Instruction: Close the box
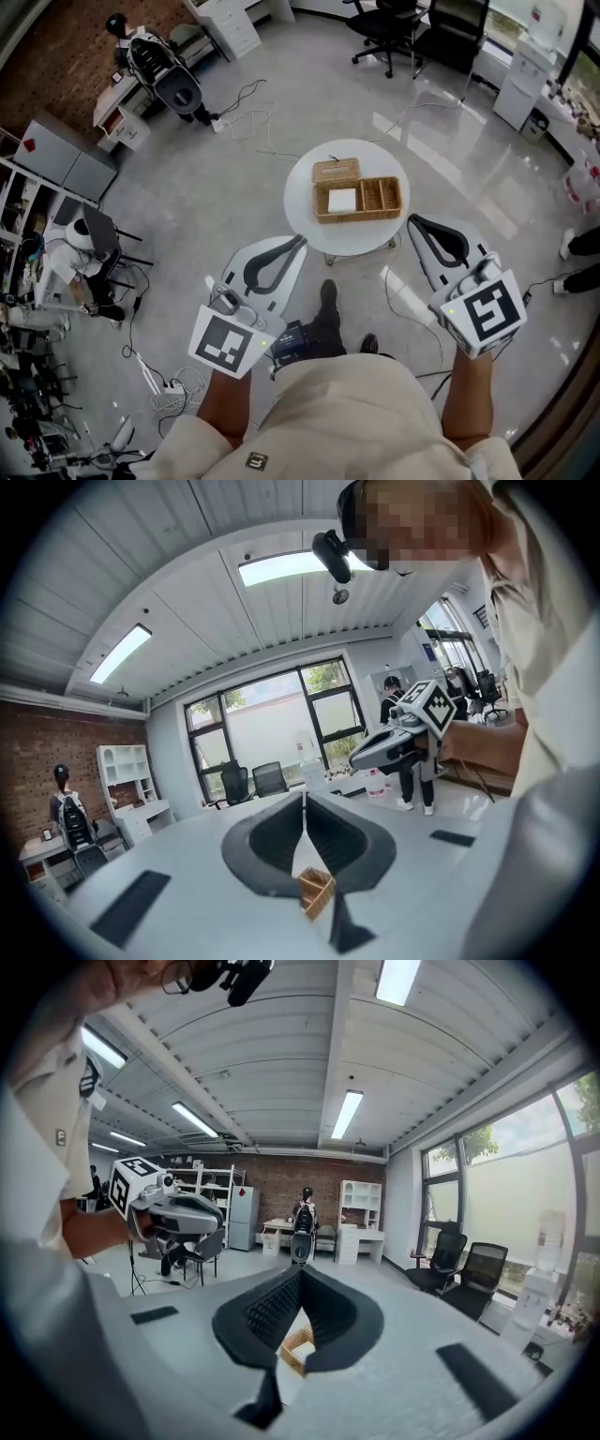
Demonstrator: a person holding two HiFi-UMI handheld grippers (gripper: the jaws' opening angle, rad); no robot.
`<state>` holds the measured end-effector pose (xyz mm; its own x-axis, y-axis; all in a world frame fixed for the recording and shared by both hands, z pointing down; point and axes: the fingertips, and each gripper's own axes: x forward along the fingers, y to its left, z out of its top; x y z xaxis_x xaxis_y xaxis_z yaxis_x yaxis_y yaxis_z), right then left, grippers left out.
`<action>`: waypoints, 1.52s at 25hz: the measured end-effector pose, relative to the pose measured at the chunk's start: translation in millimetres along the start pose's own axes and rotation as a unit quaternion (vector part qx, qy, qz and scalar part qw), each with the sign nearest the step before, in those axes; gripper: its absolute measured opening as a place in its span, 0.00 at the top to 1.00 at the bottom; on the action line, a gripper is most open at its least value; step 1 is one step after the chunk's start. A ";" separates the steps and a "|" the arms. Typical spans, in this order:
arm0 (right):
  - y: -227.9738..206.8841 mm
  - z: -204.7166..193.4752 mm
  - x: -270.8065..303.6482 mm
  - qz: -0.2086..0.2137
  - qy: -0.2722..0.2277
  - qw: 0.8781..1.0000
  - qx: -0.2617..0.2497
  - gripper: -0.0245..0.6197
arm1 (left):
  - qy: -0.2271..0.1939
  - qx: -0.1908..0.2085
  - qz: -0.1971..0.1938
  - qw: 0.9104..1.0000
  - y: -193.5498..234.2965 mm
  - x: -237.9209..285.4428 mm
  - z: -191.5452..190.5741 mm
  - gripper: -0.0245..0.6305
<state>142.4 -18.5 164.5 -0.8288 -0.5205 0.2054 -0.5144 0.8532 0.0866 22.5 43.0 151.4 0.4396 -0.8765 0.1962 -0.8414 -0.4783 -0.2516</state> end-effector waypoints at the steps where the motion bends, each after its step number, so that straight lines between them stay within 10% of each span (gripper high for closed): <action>1: -4.1 -1.1 1.4 -0.007 0.003 1.000 -0.001 0.97 | -0.006 0.000 -0.007 1.000 2.4 6.9 0.0 0.94; 21: -74.5 -6.9 91.9 -0.081 0.056 0.995 0.029 0.97 | -0.020 -0.060 -0.098 0.993 108.5 120.9 -37.7 0.95; 38: -101.4 -35.5 184.3 -0.084 0.098 0.991 0.048 0.97 | -0.008 -0.111 -0.101 0.989 195.2 178.7 -102.0 0.94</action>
<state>49.7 -199.8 228.2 -0.6765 -0.6297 0.3818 -0.6671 0.7436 0.0446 -95.2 -201.4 234.0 0.6097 -0.7654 0.2062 -0.7830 -0.6220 0.0062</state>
